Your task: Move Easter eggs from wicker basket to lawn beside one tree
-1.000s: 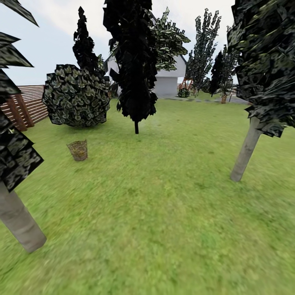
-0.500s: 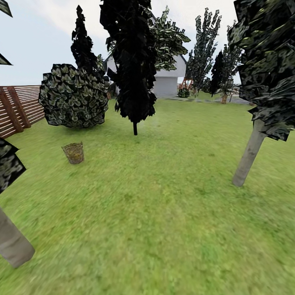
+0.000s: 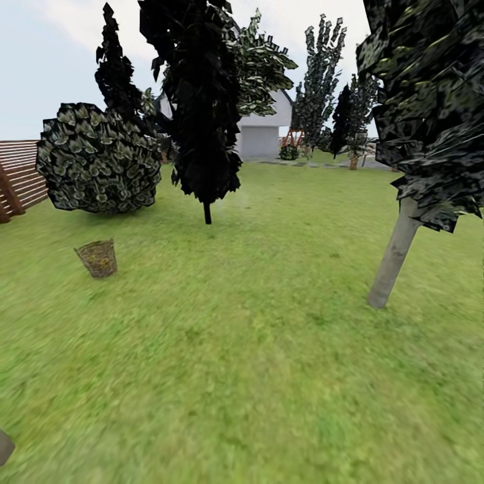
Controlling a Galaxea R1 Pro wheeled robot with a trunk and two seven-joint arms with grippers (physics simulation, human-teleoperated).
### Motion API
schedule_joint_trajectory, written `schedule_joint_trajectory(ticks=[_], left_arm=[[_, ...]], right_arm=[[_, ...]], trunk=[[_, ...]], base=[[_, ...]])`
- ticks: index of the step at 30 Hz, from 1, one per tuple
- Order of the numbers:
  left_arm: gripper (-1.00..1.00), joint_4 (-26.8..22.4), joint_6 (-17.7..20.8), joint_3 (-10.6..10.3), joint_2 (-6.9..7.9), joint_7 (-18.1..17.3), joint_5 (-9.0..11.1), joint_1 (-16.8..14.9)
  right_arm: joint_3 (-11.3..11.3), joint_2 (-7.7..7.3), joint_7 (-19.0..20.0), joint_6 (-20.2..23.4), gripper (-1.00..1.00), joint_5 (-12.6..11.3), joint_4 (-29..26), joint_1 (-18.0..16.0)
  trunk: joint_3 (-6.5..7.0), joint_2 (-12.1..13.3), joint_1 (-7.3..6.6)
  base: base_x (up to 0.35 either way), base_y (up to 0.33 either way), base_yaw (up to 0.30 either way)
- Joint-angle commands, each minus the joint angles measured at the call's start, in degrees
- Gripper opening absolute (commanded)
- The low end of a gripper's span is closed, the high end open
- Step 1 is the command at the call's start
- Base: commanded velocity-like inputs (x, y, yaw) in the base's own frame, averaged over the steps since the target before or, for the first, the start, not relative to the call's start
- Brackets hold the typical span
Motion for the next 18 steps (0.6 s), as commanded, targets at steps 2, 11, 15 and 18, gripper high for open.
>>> schedule_joint_trajectory(ticks=[2,11,15,18], left_arm=[[1.00,0.05,-0.62,-0.01,0.01,-0.01,-0.02,-0.04],[1.00,0.05,-1.67,-0.01,0.02,-0.05,-0.02,-0.04],[1.00,0.05,-1.74,-0.01,0.02,-0.03,-0.02,-0.04],[1.00,0.05,-1.76,-0.01,0.02,-0.03,-0.02,-0.04]], right_arm=[[-0.07,0.01,0.01,-0.11,1.00,-0.05,-0.05,0.00],[-0.08,0.01,0.01,-0.12,1.00,-0.07,-0.05,0.00],[-0.08,0.01,0.01,-0.09,1.00,-0.06,-0.05,0.00],[-0.08,0.01,0.01,-0.08,1.00,-0.06,-0.05,0.00]], trunk=[[-0.11,-0.10,0.06],[-0.11,-0.10,0.06],[-0.11,-0.10,0.06],[-0.11,-0.10,0.06]], base=[[0.278,-0.194,-0.015],[0.277,-0.194,-0.004],[0.277,-0.194,0.000],[0.277,-0.188,0.000]])
